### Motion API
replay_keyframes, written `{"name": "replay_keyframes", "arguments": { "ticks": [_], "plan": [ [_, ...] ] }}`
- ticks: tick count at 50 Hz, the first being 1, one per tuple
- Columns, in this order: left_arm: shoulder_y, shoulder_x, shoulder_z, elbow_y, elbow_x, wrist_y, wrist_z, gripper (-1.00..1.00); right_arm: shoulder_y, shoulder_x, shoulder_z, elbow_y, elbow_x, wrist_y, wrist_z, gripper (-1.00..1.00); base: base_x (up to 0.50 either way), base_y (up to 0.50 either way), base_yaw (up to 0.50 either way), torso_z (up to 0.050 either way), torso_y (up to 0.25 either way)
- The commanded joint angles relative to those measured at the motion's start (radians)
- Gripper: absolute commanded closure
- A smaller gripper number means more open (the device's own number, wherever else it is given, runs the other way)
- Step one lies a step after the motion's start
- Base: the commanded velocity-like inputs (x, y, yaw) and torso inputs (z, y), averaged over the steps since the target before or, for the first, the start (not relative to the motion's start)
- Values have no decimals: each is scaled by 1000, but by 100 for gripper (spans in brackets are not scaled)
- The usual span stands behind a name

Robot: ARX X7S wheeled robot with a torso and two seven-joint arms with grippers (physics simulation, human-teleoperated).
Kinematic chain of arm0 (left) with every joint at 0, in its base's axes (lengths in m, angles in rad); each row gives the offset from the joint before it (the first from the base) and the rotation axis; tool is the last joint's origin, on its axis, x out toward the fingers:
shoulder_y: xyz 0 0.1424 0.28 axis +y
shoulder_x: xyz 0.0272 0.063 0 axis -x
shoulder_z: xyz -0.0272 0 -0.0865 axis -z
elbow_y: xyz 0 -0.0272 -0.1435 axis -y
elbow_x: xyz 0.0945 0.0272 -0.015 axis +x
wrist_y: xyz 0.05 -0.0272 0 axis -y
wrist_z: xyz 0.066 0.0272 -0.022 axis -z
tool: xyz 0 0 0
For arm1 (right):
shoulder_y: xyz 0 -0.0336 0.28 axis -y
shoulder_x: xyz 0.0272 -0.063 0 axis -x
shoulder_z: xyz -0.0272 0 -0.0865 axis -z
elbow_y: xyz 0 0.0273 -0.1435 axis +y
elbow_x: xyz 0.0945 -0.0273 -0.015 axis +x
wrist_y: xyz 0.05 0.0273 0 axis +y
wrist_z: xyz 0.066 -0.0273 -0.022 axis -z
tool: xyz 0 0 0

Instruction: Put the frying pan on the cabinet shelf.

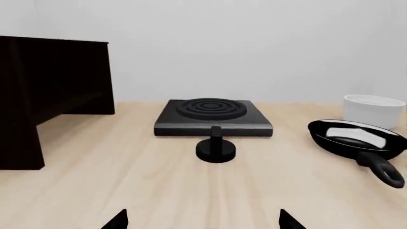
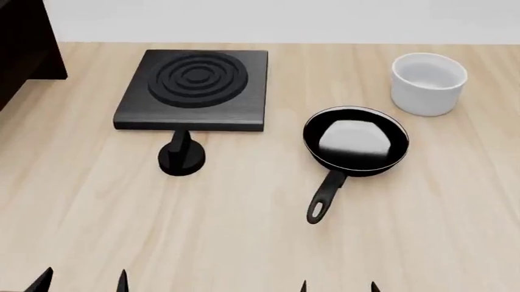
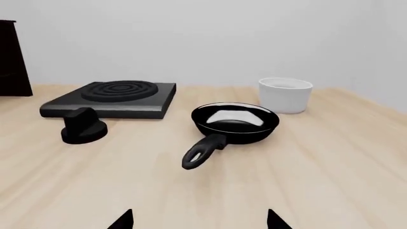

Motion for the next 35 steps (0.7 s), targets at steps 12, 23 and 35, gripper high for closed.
{"name": "replay_keyframes", "arguments": {
  "ticks": [12,23,35],
  "plan": [
    [2,-23,27,14,-34,-12,-30,-100,-5,27,-34,-18,12,-1,34,-100,0,0,0,50,0],
    [1,-32,41,14,-47,-21,-41,-100,1,37,-47,-10,5,-5,55,-100,195,1,0,8,0],
    [1,-41,56,25,-57,-37,-53,-100,4,48,-58,3,4,-26,68,-100,500,29,0,0,0]
  ]
}}
